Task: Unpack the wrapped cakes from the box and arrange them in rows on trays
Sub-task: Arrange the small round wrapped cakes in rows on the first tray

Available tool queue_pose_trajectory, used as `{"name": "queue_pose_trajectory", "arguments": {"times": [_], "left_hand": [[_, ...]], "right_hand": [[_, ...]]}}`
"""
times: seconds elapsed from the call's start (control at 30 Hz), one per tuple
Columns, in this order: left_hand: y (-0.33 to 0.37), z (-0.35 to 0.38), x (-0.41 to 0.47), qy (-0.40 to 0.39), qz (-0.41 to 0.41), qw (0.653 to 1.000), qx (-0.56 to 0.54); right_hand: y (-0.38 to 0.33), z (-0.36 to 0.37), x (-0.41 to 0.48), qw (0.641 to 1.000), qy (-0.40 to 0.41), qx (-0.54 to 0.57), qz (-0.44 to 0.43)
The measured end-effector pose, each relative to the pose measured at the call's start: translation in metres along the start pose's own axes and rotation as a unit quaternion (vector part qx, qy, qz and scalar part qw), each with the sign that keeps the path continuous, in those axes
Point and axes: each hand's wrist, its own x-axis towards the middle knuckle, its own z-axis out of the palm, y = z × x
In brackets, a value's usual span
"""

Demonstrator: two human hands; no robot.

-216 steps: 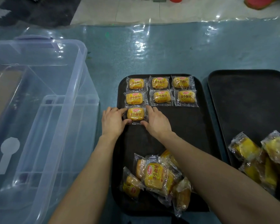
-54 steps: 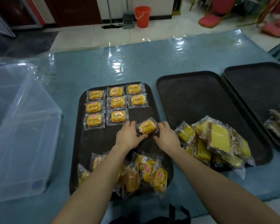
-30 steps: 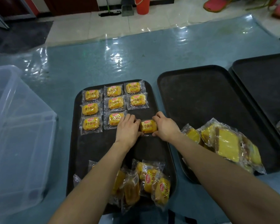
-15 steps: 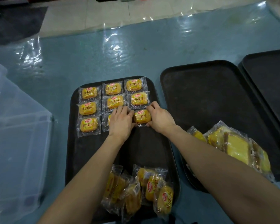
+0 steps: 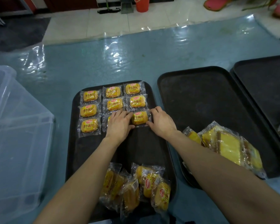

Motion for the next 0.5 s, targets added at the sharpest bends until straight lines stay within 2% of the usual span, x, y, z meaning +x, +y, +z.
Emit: {"name": "queue_pose_trajectory", "arguments": {"times": [0.33, 0.5], "left_hand": [[-0.011, -0.002, 0.018, 0.027, -0.052, 0.993, -0.105], [-0.024, -0.005, 0.054, 0.008, -0.063, 0.990, -0.126]], "right_hand": [[-0.005, 0.004, 0.023, 0.997, -0.011, 0.074, 0.016], [0.000, 0.003, 0.053, 0.997, -0.014, 0.080, 0.013]]}}
